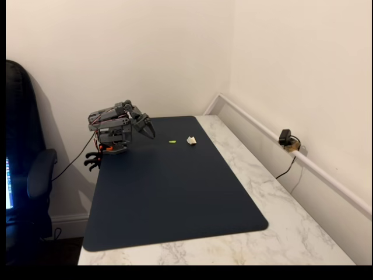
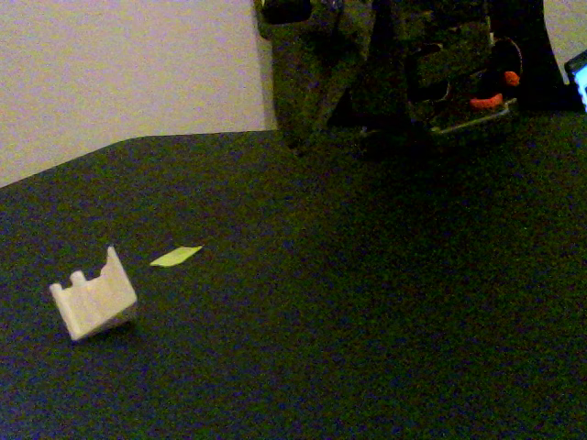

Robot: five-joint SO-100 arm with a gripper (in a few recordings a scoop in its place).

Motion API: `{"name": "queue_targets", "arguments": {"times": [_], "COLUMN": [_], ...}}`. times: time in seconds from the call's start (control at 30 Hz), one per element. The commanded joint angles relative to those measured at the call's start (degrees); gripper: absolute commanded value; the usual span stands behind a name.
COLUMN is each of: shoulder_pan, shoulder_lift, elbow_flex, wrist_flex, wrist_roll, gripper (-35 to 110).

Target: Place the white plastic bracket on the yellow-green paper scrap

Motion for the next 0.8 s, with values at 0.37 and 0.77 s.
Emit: {"name": "queue_targets", "arguments": {"times": [0.37, 0.77], "shoulder_pan": [0.62, 4.75], "shoulder_lift": [1.85, -17.4], "elbow_flex": [-1.32, -29.88], "wrist_flex": [-0.35, 3.78], "wrist_roll": [-0.62, 12.3], "gripper": [5, 1]}}
